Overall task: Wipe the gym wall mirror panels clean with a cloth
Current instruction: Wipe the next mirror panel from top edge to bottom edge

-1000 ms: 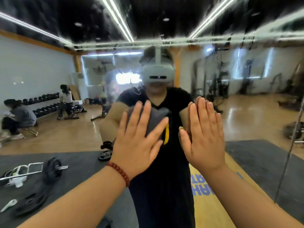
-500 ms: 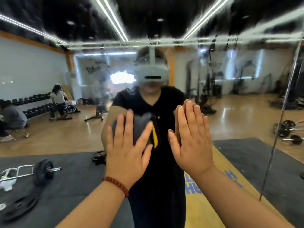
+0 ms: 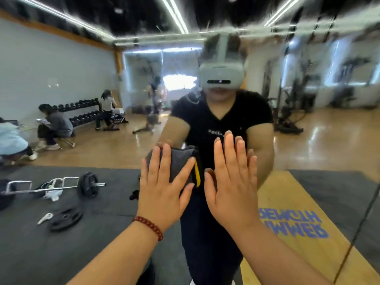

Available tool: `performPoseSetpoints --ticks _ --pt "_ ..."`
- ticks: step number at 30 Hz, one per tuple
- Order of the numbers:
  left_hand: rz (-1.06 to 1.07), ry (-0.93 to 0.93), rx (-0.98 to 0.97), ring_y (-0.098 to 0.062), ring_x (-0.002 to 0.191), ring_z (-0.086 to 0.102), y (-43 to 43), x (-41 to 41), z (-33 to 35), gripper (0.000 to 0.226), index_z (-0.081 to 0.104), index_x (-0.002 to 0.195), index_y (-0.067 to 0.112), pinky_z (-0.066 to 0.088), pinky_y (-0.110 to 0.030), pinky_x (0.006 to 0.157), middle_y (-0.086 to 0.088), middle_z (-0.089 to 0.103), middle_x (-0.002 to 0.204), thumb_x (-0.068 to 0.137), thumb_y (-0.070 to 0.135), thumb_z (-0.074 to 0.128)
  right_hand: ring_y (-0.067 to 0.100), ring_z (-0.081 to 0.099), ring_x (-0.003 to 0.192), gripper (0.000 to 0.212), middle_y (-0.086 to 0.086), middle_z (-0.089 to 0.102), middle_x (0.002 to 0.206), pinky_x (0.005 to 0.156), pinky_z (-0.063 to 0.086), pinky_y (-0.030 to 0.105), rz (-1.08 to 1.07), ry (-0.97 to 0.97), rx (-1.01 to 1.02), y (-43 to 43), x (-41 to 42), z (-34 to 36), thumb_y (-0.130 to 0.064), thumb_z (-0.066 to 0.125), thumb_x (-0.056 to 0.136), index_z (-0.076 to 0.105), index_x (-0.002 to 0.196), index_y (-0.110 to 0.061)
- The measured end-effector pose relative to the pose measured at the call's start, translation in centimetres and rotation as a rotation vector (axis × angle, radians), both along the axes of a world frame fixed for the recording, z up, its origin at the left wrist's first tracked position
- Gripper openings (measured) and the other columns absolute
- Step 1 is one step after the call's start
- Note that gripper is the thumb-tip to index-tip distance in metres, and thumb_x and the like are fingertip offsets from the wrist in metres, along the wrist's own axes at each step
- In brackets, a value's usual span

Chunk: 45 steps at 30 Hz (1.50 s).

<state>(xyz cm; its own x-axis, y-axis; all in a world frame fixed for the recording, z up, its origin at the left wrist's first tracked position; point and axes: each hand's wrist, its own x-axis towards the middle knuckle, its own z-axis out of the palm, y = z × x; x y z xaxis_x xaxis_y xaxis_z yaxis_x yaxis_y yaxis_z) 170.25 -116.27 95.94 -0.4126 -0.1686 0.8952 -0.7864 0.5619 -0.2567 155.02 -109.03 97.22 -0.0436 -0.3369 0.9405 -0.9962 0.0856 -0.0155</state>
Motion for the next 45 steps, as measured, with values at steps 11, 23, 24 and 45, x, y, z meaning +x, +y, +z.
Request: performPoseSetpoints --ticks 11,23,24,45 --pt "-0.021 0.016 -0.020 -0.037 0.151 -0.004 -1.5 1.4 -1.5 0.060 0.015 0.157 0.029 -0.002 -0.055 0.121 -0.022 0.003 0.162 0.102 0.046 0.033 0.021 -0.002 0.153 0.065 0.006 0.009 0.163 0.124 -0.001 0.042 -0.037 -0.028 -0.026 -1.3 1.4 -3.4 -0.035 0.039 0.099 0.017 0.155 -0.010" --pt "-0.083 -0.058 -0.127 -0.039 0.150 0.010 -1.2 0.5 -2.7 0.060 0.024 0.154 0.024 0.003 -0.054 0.121 -0.023 0.016 0.160 0.100 0.042 0.041 0.024 0.008 0.153 0.063 0.011 0.014 0.163 0.124 0.003 0.041 -0.001 0.079 -0.097 -1.3 0.4 -4.5 -0.029 0.039 0.099 0.023 0.156 -0.007" --pt "-0.068 -0.127 -0.135 -0.037 0.151 0.009 -1.1 0.8 -4.4 0.061 0.023 0.155 0.025 0.004 -0.054 0.121 -0.021 0.016 0.161 0.099 0.044 0.042 0.024 0.009 0.153 0.062 0.011 0.015 0.163 0.124 0.004 0.040 0.002 0.105 -0.094 -1.2 0.1 -4.6 -0.029 0.039 0.099 0.024 0.155 -0.007" --pt "0.197 0.000 -0.209 -0.031 0.151 0.005 -1.1 1.5 3.5 0.061 0.009 0.158 0.030 0.006 -0.049 0.122 -0.010 0.006 0.165 0.101 0.050 0.016 0.018 0.001 0.153 0.085 0.001 0.003 0.166 0.120 -0.004 0.033 -0.100 0.462 -0.065 0.6 -6.7 -3.5 -0.067 0.009 0.089 0.009 0.158 -0.018"
